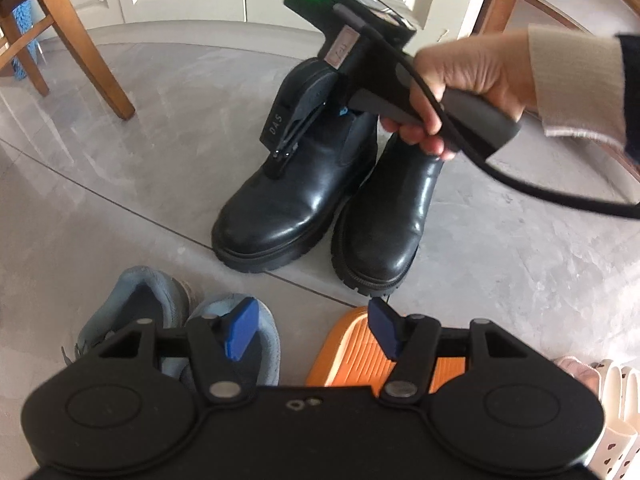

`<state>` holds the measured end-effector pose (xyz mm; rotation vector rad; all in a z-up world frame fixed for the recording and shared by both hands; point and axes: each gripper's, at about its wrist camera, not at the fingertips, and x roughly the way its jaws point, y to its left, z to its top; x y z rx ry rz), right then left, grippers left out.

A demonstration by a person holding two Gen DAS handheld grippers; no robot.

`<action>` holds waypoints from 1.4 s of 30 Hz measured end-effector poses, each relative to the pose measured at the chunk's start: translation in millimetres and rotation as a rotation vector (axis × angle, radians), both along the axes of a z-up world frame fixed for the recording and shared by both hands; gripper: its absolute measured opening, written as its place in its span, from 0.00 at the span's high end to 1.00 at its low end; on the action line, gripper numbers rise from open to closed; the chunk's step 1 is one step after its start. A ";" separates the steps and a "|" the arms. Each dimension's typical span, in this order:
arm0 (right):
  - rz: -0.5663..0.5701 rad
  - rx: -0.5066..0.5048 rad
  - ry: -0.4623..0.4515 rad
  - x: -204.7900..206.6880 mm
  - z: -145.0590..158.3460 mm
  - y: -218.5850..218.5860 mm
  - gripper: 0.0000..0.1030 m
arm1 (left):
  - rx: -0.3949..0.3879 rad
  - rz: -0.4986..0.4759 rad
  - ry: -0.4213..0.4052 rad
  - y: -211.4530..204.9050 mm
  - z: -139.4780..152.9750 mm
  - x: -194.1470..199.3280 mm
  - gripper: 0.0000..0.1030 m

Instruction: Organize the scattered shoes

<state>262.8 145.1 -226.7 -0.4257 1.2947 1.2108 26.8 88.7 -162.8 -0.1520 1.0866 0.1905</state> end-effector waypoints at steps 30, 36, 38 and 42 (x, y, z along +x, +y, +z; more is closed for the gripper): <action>0.097 -0.076 -0.073 -7.5 -9.2 41.8 0.74 | 0.016 0.032 0.048 20.5 -12.0 -7.6 0.41; 0.140 -0.010 -0.099 -15.4 -8.3 35.5 0.82 | -0.009 0.055 0.057 29.6 -17.2 -9.4 0.41; 0.146 0.039 -0.093 -19.7 -6.6 28.5 0.88 | -0.009 0.042 0.052 28.5 -16.0 -9.5 0.41; 0.066 0.185 -0.052 -24.9 -4.1 14.3 0.92 | -0.002 0.030 0.049 27.0 -15.3 -11.9 0.41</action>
